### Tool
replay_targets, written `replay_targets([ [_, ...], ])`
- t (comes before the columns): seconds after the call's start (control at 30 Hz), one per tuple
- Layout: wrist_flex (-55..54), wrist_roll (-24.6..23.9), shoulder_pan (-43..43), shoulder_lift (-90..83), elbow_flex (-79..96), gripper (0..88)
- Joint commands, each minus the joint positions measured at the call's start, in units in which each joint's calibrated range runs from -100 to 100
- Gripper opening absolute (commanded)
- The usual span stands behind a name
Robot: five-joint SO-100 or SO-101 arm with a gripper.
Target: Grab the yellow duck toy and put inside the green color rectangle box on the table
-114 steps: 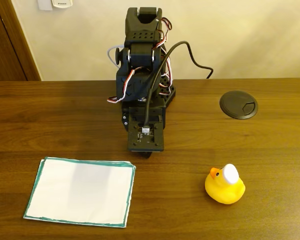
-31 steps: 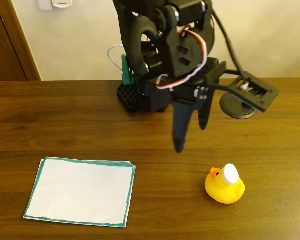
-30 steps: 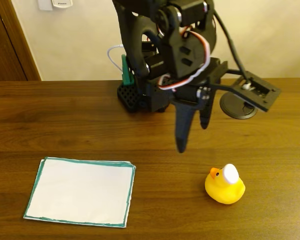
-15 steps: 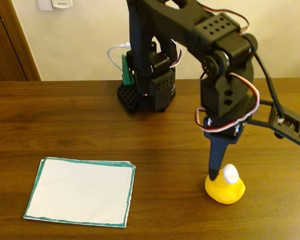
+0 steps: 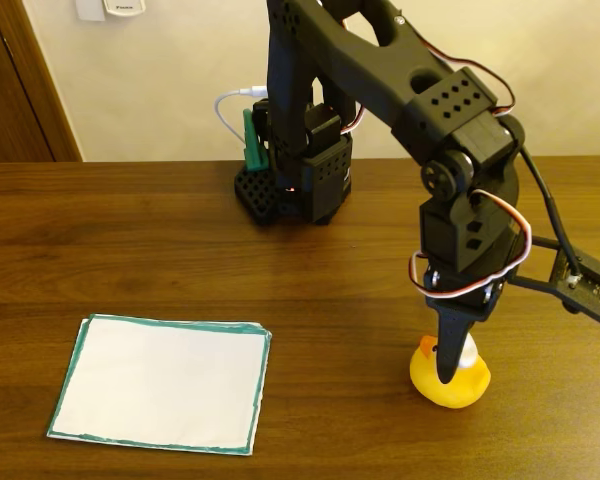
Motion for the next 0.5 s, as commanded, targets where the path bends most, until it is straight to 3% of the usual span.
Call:
replay_targets([
  [0.0, -1.0, -0.2, 0.5, -0.3, 0.5, 21.0],
  [0.13, -0.4, -0.3, 1.7, -1.3, 1.1, 0.2],
  [0.27, 2.9, 0.1, 3.0, -3.8, 0.3, 0.2],
  [0.47, 16.8, 2.4, 10.3, -18.8, -4.5, 0.2],
])
